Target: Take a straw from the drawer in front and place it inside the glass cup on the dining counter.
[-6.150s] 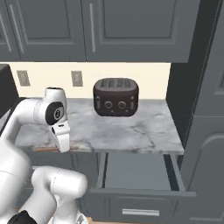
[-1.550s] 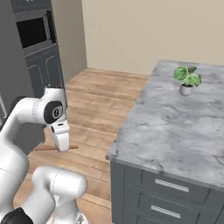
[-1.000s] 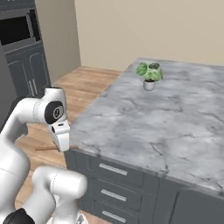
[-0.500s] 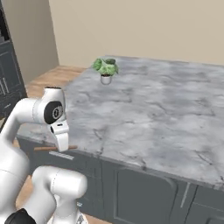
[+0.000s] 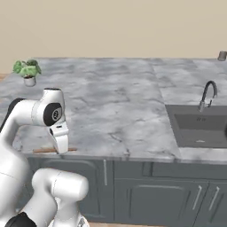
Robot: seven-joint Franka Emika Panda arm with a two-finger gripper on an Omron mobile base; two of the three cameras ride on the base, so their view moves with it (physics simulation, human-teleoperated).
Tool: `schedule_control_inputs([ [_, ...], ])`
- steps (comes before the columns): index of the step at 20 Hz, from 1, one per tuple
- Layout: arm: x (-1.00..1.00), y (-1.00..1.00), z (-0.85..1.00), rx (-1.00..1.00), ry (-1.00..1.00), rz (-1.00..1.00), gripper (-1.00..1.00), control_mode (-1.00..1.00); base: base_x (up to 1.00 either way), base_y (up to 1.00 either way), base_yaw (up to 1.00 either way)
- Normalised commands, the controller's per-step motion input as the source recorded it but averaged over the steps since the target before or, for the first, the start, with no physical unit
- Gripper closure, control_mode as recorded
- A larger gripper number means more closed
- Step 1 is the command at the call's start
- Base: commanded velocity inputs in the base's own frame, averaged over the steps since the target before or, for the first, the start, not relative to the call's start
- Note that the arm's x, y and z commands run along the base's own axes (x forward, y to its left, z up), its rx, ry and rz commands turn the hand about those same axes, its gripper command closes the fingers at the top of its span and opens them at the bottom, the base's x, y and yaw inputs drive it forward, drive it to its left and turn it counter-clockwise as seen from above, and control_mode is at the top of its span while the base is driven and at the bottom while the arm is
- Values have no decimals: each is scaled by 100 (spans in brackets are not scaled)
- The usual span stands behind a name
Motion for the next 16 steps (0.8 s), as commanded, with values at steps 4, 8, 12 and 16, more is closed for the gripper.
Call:
schedule_control_inputs([
  [4, 0, 0, 0, 0, 0, 0, 100, 100, 36, -100, -51],
  [8, 0, 0, 0, 0, 0, 0, 100, 100, 42, -100, -37],
  [12, 0, 0, 0, 0, 0, 0, 100, 100, 49, -100, -20],
  [16, 0, 0, 0, 0, 0, 0, 100, 100, 64, -100, -10],
])
